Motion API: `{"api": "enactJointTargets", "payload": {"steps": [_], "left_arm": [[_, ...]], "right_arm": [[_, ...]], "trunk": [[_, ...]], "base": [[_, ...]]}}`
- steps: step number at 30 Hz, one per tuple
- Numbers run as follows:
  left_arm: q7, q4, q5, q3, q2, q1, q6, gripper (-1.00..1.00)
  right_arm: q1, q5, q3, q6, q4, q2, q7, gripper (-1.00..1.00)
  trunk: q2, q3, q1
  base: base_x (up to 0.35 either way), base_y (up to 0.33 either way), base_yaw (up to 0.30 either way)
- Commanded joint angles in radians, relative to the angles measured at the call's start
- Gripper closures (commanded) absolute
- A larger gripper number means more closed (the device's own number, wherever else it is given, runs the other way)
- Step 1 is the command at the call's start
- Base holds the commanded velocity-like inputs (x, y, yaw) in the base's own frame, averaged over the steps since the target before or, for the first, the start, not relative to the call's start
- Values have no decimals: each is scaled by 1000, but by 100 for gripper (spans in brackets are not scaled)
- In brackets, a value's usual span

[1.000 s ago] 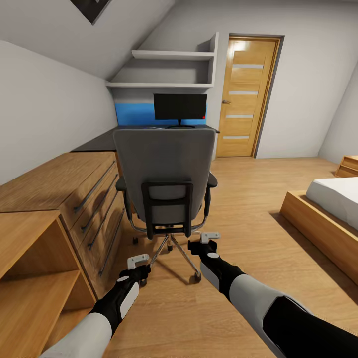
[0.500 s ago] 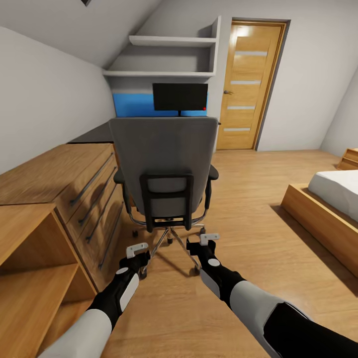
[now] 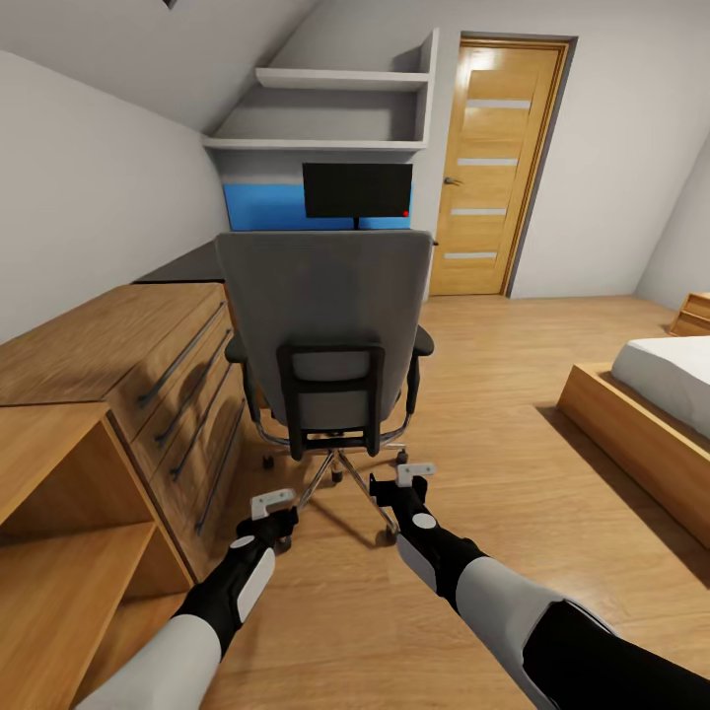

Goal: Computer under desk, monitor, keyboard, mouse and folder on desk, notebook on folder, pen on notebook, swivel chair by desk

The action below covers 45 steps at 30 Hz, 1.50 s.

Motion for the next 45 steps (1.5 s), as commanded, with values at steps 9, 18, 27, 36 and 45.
{"api": "enactJointTargets", "payload": {"steps": [9, 18, 27, 36, 45], "left_arm": [[6, 3, 6, -4, 7, 0, 5, -100], [4, 5, 5, -5, 7, 0, 5, -100], [1, 6, 4, -7, 7, 0, 5, -100], [0, 6, 4, -7, 7, 0, 3, -100], [-2, 7, 5, -7, 7, 0, -33, -100]], "right_arm": [[3, 1, 10, -4, 1, 0, -5, -100], [14, 10, 10, -4, 1, 0, -5, -100], [16, 11, 10, -4, 0, 0, -4, -100], [16, 12, 10, -4, -1, 0, -4, -100], [16, 12, 10, -4, -1, 0, -4, -100]], "trunk": [[0, -1, 0], [0, -1, 0], [0, -1, 0], [0, -1, 0], [0, -1, 0]], "base": [[0, 0, 0], [95, 0, 0], [100, 0, 0], [81, 0, 0], [259, 0, 0]]}}
